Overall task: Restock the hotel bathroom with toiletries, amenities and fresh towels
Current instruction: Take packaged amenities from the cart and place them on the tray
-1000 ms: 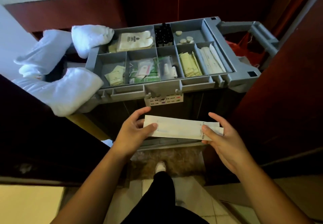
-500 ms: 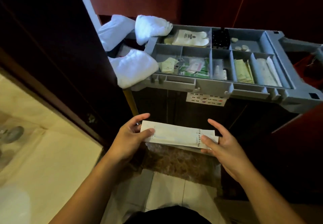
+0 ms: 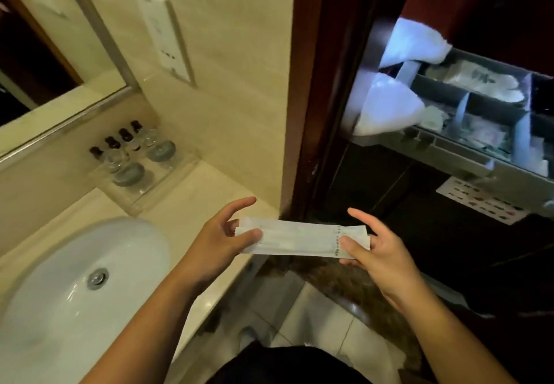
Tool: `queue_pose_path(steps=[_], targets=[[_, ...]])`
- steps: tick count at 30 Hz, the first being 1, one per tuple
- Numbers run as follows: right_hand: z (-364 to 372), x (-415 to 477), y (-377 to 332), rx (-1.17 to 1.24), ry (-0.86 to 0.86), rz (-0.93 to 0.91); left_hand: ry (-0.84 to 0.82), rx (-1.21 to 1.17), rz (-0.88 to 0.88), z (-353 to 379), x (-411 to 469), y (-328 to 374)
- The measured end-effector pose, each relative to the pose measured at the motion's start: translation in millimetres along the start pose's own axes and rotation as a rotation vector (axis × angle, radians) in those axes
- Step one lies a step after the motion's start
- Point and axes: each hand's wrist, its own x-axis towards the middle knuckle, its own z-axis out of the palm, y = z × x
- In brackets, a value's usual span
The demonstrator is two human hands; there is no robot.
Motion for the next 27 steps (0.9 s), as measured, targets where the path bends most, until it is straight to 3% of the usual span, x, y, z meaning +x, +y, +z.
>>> queue_pose_path(steps=[13,27], targets=[[176.4,40.3,-25.4,-0.011,-0.202,-0.055,0.264,-0.154,-0.031,-146.6,-53.5,-47.7],[281.0,91.0,-38.1,-0.098,-0.490,0.005,0.600,-0.378,-0.125,-207.1,-72.9,-93.0]])
